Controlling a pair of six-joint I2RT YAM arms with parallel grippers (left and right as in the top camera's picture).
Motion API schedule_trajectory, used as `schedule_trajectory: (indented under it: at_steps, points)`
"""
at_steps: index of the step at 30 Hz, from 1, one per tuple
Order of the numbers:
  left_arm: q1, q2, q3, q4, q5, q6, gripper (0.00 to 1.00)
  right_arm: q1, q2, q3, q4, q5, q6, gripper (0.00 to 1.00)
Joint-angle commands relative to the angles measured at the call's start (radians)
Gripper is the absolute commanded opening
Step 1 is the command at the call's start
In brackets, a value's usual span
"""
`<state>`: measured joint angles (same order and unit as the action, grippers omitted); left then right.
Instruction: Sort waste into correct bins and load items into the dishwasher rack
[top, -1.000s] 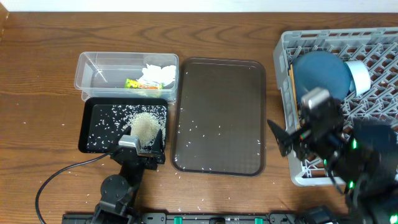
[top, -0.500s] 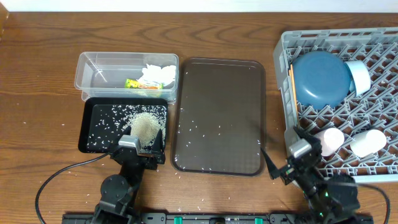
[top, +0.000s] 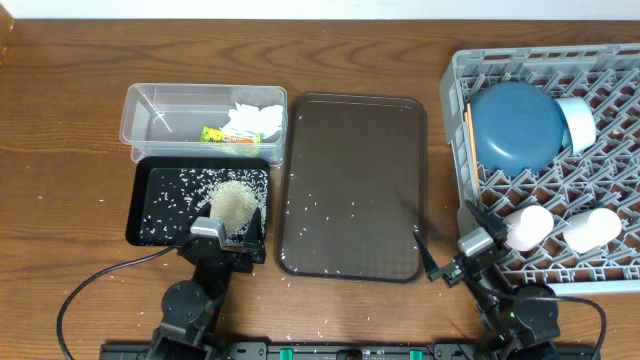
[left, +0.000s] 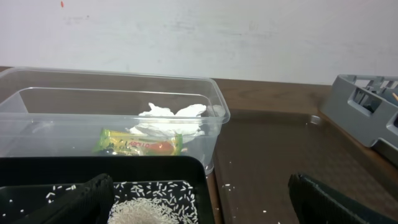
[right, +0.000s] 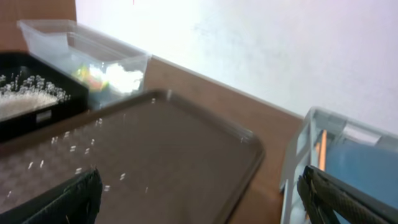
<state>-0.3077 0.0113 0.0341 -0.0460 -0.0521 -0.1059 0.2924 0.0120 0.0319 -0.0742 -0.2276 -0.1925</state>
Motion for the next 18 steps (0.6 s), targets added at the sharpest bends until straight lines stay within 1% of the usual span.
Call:
schedule_trajectory:
  at_steps: [1, 18]
  points:
    - [0.005, -0.006, -0.03, -0.02, -0.009, -0.004, 0.92, -0.018, -0.007, -0.027, 0.022, 0.003, 0.001, 0.99]
    - [0.005, -0.006, -0.03, -0.02, -0.009, -0.004, 0.92, -0.016, -0.007, -0.027, 0.022, 0.003, 0.001, 0.99]
